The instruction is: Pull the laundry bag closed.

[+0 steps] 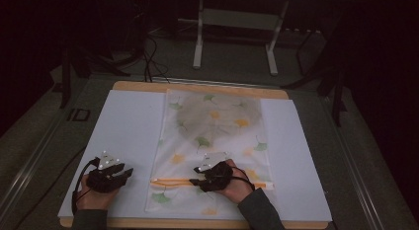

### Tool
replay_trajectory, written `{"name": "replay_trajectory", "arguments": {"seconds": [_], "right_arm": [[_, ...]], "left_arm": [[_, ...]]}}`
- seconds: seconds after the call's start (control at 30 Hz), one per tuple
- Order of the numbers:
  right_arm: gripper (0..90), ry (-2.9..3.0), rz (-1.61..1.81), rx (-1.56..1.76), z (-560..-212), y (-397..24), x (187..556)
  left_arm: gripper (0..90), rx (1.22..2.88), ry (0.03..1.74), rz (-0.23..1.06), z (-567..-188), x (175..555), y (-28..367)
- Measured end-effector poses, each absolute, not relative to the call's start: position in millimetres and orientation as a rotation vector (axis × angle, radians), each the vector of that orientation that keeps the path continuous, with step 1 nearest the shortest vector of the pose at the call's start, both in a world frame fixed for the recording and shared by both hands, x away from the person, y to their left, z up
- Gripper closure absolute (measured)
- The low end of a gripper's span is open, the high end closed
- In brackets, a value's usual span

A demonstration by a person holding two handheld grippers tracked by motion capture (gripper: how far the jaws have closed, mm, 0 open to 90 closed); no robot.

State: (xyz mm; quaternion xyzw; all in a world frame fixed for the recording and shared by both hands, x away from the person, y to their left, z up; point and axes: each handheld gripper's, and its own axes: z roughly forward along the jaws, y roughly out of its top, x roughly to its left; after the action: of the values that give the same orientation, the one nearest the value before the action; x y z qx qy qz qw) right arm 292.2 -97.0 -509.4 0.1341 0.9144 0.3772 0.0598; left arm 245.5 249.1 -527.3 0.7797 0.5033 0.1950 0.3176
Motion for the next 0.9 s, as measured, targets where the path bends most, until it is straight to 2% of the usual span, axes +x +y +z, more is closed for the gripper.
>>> {"name": "replay_trajectory", "arguments": {"seconds": [0.9], "right_arm": [[60.5,2.813,1.15,0.294,-510,-58,293]], "left_arm": [[59.4,2.056,1.304,0.503,-526,245,247]]}}
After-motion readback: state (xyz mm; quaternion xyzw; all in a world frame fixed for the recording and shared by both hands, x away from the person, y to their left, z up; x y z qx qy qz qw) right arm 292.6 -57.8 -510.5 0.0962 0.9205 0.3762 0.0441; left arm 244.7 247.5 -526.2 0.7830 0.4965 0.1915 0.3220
